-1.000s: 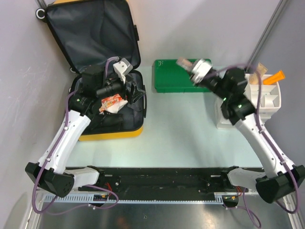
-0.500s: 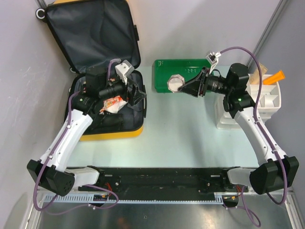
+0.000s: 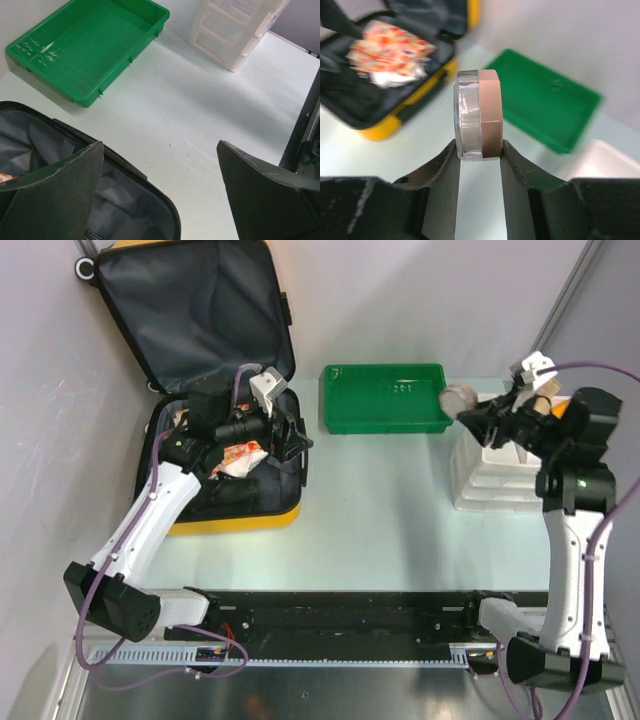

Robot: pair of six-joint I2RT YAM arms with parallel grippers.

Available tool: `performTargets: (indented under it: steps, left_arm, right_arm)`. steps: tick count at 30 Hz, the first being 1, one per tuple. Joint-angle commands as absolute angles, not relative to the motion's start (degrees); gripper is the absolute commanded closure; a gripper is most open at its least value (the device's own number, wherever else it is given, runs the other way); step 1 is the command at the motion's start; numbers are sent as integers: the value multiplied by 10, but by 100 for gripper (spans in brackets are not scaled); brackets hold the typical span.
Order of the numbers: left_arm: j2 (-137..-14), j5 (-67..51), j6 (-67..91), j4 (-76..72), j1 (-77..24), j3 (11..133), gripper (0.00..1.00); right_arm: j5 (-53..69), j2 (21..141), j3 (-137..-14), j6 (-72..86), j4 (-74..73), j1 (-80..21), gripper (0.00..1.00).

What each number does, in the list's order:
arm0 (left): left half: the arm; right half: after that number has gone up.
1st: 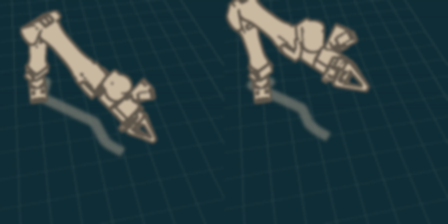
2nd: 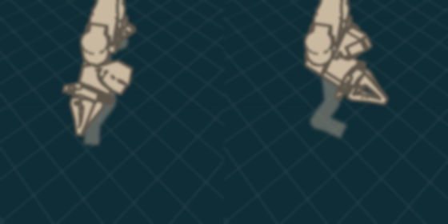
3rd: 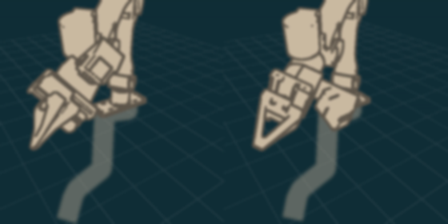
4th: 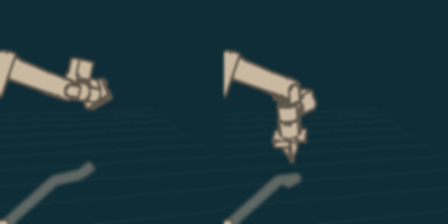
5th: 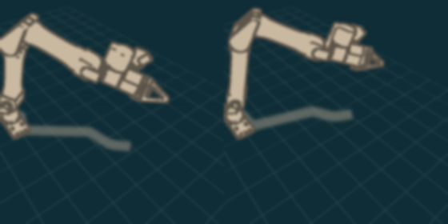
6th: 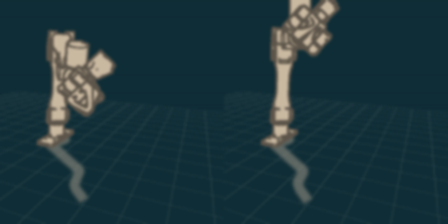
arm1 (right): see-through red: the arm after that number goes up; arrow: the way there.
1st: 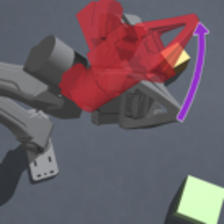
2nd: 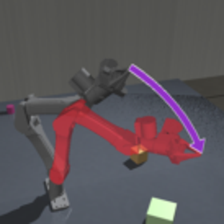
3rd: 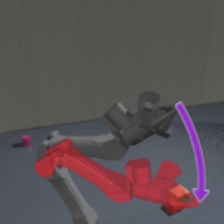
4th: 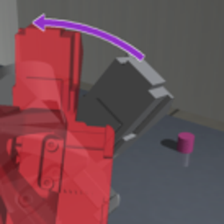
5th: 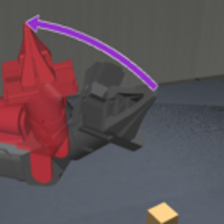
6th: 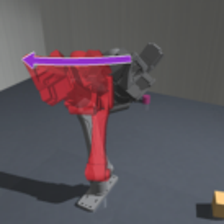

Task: Open, take out, and arrange the luggage

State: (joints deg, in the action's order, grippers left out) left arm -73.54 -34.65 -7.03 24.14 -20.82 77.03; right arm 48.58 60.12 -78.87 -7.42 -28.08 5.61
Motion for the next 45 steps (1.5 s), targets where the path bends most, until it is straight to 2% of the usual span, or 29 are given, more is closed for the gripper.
performTargets:
  steps: [1,5,15,27,45]
  left_arm:
    - [-750,-380,-36,221,-209,774,0]
    - [-769,-388,-33,219,-217,782,0]
    - [-778,-372,-18,210,-221,782,0]
    - [-748,-339,-22,208,-221,744,0]
    - [-772,-339,-25,207,-221,759,0]
  right_arm:
    - [359,553,-853,-339,-422,110,100]
    - [284,533,-850,-480,-453,167,100]
    - [185,612,-846,-703,-453,160,100]
    - [193,701,-836,-793,-418,142,100]
    - [165,753,-751,-866,-321,130,100]
